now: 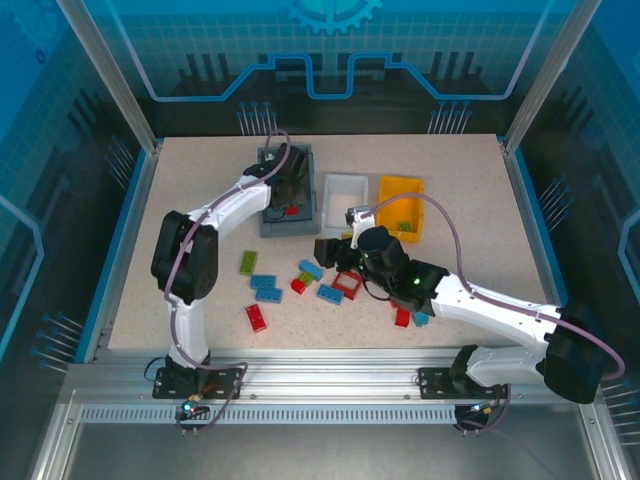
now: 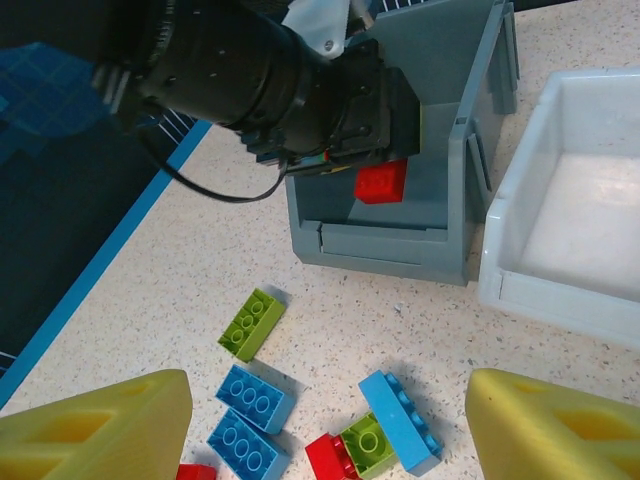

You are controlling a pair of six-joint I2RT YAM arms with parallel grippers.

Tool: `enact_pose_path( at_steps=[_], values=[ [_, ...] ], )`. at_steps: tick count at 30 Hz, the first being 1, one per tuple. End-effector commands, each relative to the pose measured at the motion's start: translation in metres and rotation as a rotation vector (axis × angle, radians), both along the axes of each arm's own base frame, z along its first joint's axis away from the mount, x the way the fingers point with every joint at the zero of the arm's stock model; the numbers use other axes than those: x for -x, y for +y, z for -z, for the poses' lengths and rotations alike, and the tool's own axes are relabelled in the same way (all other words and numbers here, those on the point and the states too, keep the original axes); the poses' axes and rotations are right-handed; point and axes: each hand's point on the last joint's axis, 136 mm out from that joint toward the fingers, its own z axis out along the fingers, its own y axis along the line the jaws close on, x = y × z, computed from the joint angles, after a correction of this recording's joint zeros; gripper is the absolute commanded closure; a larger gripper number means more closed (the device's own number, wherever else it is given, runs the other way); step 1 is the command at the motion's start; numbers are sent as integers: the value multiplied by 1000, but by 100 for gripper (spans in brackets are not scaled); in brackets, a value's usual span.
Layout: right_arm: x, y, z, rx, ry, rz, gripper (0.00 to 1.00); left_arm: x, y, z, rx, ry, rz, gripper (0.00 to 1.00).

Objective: Sort the legos into containers by color

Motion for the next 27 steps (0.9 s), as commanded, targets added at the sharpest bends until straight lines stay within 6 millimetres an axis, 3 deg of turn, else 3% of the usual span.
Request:
enact_pose_path(
  at_steps=[1, 3, 7, 13, 17, 20, 22, 25, 27],
  values=[
    [-3, -8, 1, -9, 7, 29, 25, 0, 4, 5, -33, 39, 17, 62],
    [-3, -11, 8, 27, 32, 31, 25, 2, 4, 5, -30, 46, 14, 53],
    [1, -18, 23, 81, 63, 35, 25, 5, 2, -11, -10, 24, 18, 52],
    [12, -47, 31, 168, 93, 80, 26, 12, 2, -58, 21, -55, 18, 52],
    [17, -85, 38, 269, 126, 182, 27, 29, 0, -99, 63, -138, 12, 52],
    [21, -111, 49, 312, 199, 248, 30, 53, -15, -129, 105, -207, 66, 51],
    [25, -117, 53, 321, 224, 255, 31, 75, -30, -144, 130, -249, 128, 50],
    [29, -110, 59, 326, 256, 213, 33, 117, -51, -157, 178, -287, 204, 49],
    [31, -92, 67, 342, 276, 120, 33, 149, -63, -155, 233, -292, 244, 48]
  ],
)
